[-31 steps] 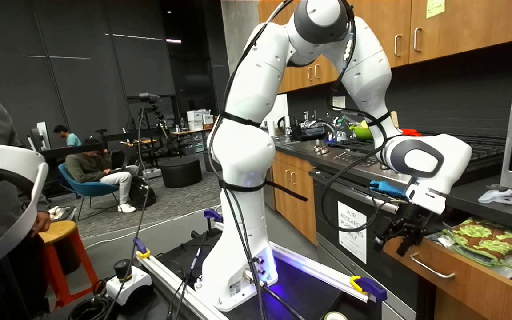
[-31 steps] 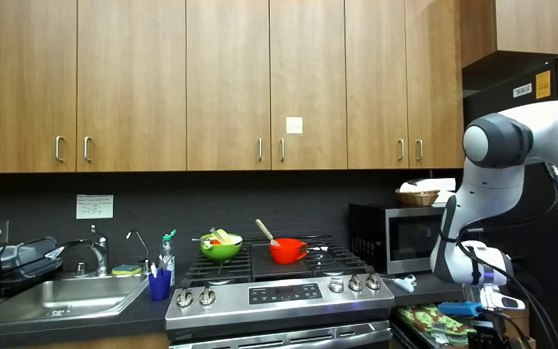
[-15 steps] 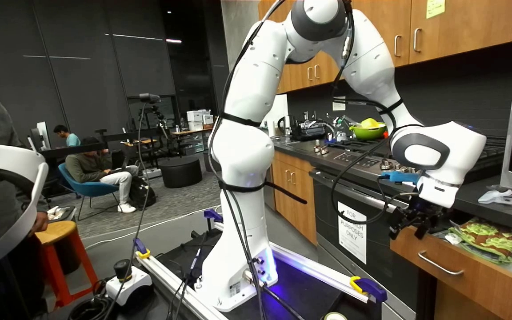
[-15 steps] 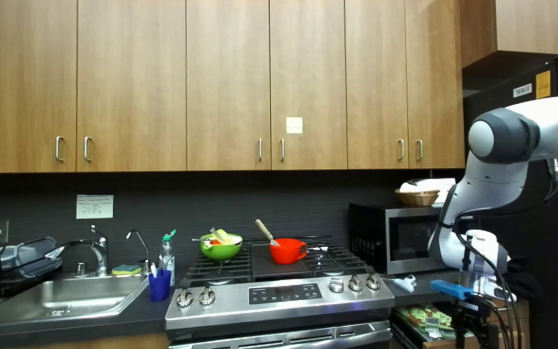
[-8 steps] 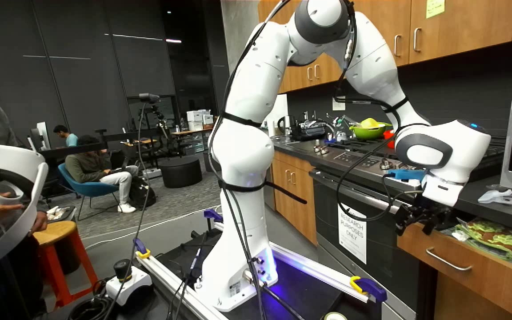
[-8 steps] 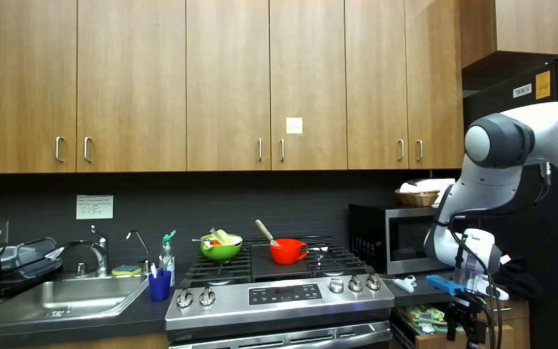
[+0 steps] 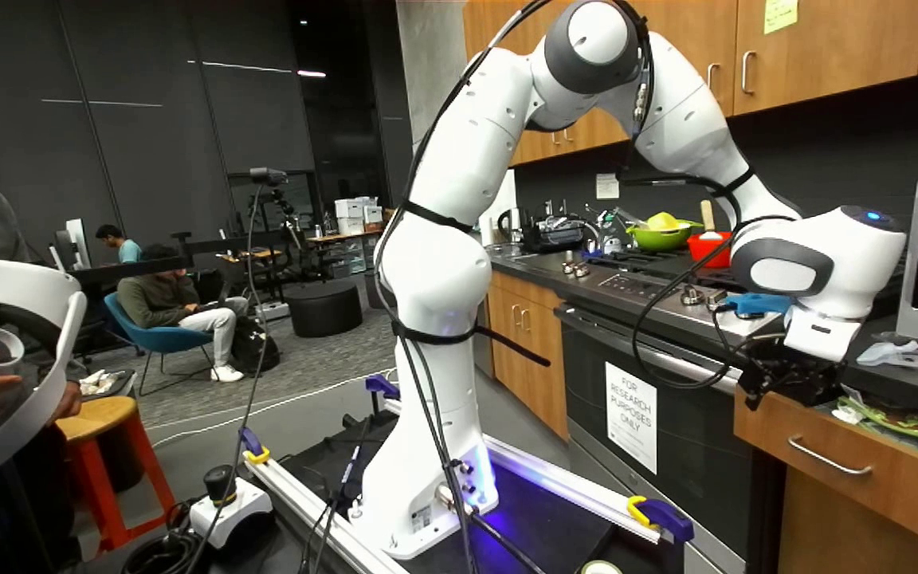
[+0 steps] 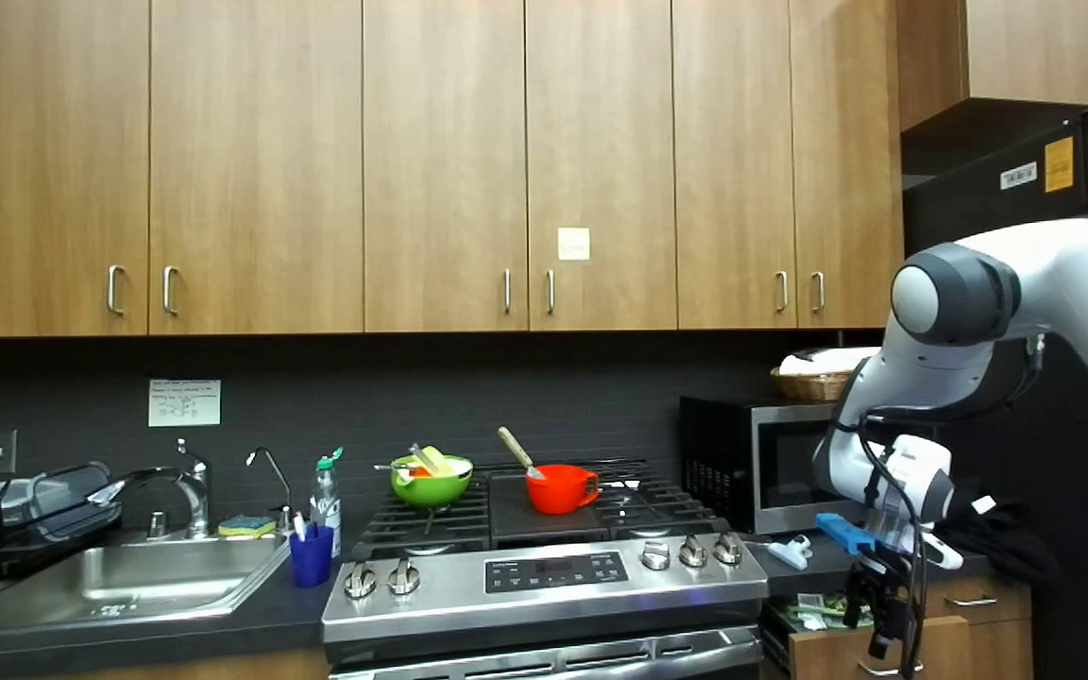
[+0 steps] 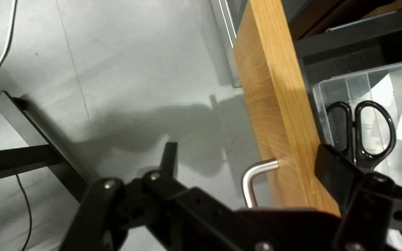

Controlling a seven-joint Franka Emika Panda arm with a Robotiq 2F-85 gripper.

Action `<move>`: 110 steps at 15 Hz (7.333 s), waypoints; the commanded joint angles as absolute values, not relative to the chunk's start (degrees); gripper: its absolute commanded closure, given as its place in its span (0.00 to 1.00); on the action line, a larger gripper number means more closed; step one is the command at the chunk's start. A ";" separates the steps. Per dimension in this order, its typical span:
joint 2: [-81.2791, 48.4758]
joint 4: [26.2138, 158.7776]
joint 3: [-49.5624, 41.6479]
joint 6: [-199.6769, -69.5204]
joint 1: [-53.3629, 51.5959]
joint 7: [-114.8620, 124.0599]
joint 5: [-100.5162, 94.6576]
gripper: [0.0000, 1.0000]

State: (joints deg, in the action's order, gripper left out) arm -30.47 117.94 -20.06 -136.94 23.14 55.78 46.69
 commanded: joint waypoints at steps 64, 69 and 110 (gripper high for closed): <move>-50.19 95.08 -16.74 -140.97 25.15 63.74 47.28 0.00; -52.62 92.29 -16.92 -141.71 25.20 67.21 46.97 0.00; -29.72 117.35 -14.49 -157.45 28.06 45.60 93.21 0.00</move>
